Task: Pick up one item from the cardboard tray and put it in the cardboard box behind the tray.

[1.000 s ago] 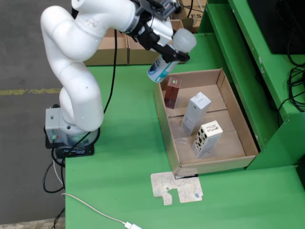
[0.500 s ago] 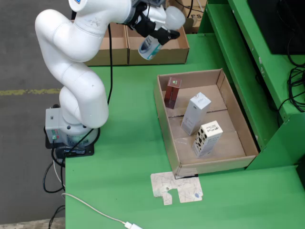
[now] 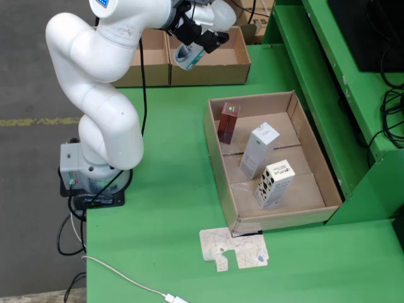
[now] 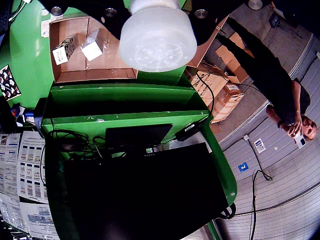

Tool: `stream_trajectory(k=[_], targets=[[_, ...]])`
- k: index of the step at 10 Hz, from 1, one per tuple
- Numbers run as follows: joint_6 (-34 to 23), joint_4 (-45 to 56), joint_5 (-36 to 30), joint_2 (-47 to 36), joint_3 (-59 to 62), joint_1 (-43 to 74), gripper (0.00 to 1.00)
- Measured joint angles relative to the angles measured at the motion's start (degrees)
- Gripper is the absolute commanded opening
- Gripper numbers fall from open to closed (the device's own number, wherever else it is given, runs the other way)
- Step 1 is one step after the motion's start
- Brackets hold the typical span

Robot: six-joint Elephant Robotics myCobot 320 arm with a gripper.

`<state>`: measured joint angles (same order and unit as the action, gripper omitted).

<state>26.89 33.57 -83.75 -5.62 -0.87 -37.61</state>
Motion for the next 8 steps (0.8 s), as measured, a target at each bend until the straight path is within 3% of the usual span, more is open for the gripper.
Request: stream_trajectory(k=[5, 8], targets=[[4.8, 2.3, -3.2, -1.1, 0.1, -4.9, 0.00], [8.7, 4.9, 0.4, -1.4, 0.1, -10.6, 0.00]])
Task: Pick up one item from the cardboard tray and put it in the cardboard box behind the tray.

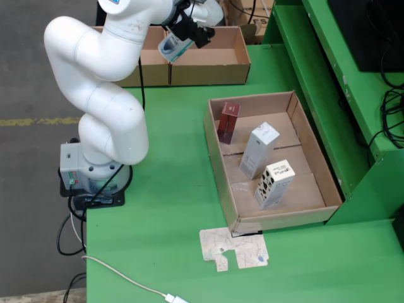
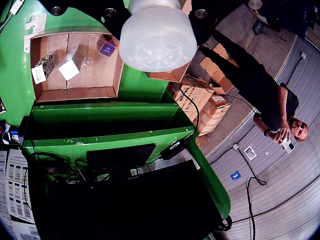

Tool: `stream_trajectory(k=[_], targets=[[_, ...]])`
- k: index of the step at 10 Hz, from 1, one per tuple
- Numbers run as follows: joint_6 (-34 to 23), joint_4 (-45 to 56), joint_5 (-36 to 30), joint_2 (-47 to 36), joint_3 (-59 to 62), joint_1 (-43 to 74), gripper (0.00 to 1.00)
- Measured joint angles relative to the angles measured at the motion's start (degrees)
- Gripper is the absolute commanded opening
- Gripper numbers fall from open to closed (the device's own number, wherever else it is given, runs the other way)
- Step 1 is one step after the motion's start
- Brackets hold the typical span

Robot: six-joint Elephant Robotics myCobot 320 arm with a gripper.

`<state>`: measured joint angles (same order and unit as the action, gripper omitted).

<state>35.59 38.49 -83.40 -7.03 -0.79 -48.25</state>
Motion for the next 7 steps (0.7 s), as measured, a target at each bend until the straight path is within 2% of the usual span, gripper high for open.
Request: stream_trajectory(k=[3, 7], targets=[[6.8, 3.4, 4.0, -0.5, 0.0, -8.0, 0.00], [15.3, 4.9, 1.8, -1.2, 0.0, -14.5, 0.00]])
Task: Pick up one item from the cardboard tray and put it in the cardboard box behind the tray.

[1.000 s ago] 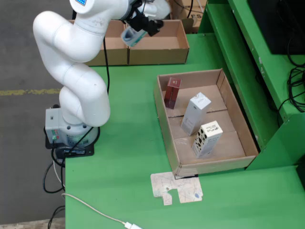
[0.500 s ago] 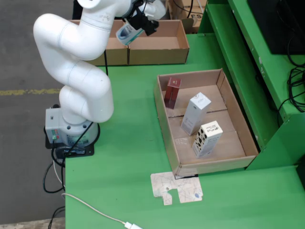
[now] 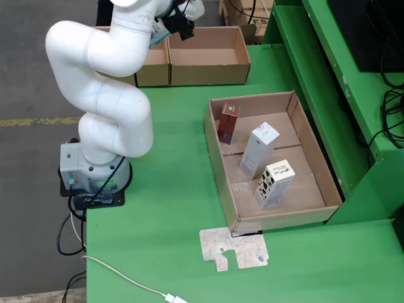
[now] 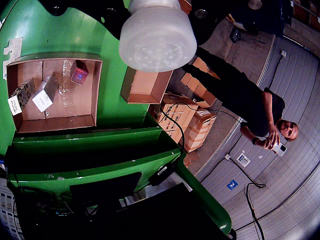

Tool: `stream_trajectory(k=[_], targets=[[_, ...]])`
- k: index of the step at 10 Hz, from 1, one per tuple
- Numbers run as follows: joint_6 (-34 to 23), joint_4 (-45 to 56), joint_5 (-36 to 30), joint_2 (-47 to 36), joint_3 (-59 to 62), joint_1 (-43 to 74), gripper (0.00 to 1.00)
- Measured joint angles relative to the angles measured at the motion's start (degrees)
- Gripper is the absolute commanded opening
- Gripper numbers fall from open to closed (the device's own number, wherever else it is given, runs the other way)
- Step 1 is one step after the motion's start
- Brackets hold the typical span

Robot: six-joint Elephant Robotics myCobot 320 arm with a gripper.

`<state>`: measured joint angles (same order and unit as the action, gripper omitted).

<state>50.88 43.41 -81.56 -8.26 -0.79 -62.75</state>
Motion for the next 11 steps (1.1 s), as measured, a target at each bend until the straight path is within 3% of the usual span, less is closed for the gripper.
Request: stream_trajectory(k=[6, 11], targets=[[12.0, 2.4, -4.7, -0.9, 0.0, -6.6, 0.00], [12.4, 5.0, -8.4, -1.8, 0.0, -4.7, 0.00]])
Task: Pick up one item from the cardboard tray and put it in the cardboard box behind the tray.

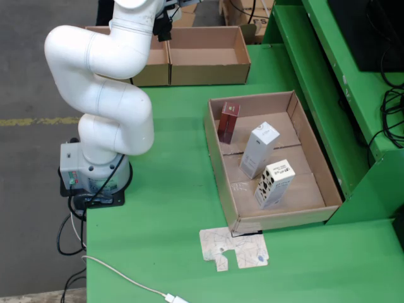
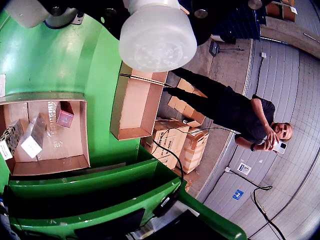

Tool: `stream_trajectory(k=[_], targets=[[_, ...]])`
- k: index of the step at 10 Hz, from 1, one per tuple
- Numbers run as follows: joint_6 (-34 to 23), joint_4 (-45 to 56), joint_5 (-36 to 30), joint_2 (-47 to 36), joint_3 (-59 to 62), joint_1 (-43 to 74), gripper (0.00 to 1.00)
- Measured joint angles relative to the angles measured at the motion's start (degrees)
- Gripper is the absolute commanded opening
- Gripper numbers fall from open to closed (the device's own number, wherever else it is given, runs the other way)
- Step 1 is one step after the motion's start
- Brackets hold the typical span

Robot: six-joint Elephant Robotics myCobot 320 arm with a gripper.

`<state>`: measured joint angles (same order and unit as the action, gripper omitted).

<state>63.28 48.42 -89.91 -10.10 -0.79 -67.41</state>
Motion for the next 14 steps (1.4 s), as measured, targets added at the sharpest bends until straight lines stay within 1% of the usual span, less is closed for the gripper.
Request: stream_trajectory(k=[3, 12, 14], targets=[[-4.1, -0.5, -6.1, -0.4, 0.0, 7.1, 0.00], [-4.7, -0.8, -6.1, -0.5, 0.0, 8.8, 0.00], [-7.1, -4.0, -1.7, 0.3, 0.0, 13.0, 0.00]])
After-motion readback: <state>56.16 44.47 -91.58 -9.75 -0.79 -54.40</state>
